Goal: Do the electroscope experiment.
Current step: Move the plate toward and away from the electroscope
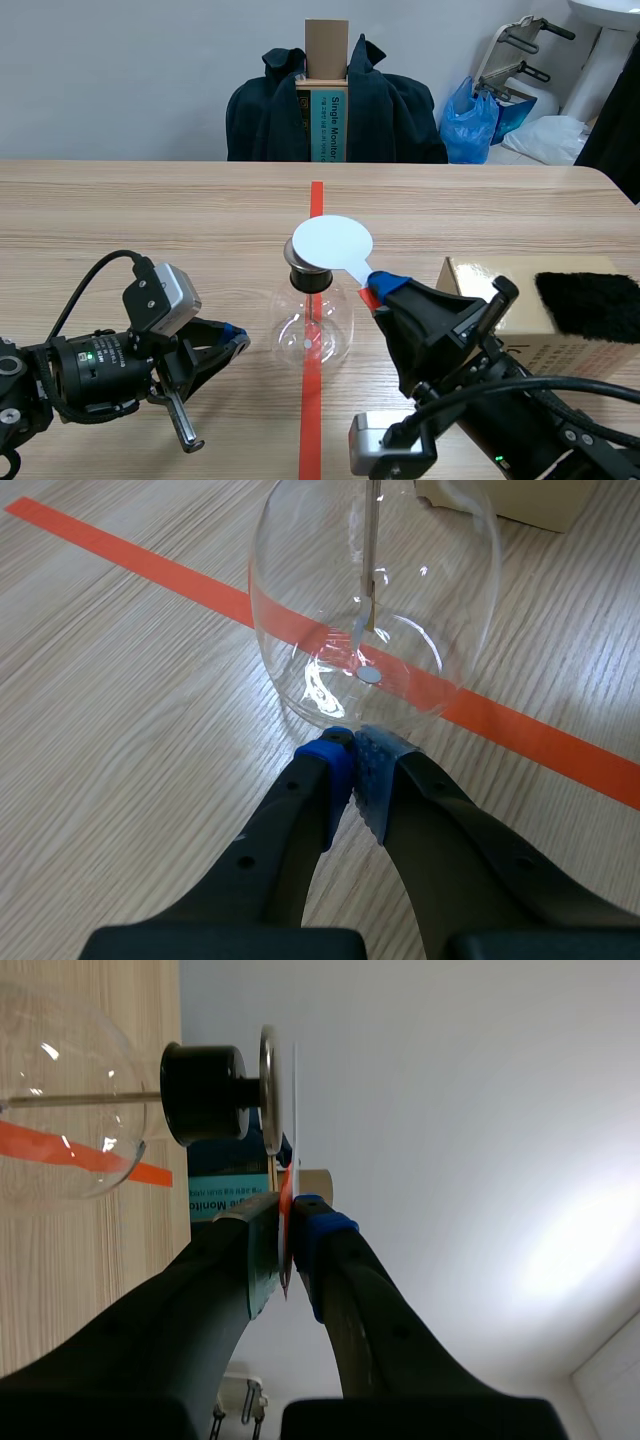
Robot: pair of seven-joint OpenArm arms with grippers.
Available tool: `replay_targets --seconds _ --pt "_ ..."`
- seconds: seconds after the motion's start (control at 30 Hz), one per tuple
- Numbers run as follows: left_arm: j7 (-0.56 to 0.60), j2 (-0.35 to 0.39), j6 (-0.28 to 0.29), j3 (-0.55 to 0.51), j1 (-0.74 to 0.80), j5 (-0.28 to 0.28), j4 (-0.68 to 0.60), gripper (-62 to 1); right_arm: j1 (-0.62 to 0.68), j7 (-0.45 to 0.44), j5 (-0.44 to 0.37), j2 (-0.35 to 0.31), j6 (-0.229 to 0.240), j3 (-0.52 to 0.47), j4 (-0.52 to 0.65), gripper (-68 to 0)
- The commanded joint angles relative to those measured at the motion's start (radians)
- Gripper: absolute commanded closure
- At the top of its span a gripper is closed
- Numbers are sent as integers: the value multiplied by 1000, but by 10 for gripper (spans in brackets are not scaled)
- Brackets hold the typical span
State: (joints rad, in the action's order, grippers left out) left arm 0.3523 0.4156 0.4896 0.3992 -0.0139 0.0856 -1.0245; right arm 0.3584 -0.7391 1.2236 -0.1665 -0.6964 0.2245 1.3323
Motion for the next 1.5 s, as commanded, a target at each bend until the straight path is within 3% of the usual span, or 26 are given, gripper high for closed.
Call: replay_targets --seconds 0.0,0.5,0.67,1.17,1.33,1.47 --pt "17 -2 -2 -5 -6 -13 -15 -19 -12 -14 -11 -8 -15 -3 17 -8" --pt "17 -2 -2 -5 -6 -13 -15 -19 -12 -58 -11 -8 -15 -3 17 -8" --pt "17 -2 -2 -5 -6 -13 -15 -19 -12 11 -11 -8 -15 -3 17 -8" --pt "17 -2 -2 -5 -6 -13 -15 -19 -12 355 -11 -8 -15 -3 17 -8" --pt "17 -2 -2 -5 -6 -13 -15 -19 -12 362 -11 -8 -14 -3 17 -8" --pt "17 -2 -2 -7 -6 -13 -15 -19 -12 292 -11 -8 -14 -3 17 -8"
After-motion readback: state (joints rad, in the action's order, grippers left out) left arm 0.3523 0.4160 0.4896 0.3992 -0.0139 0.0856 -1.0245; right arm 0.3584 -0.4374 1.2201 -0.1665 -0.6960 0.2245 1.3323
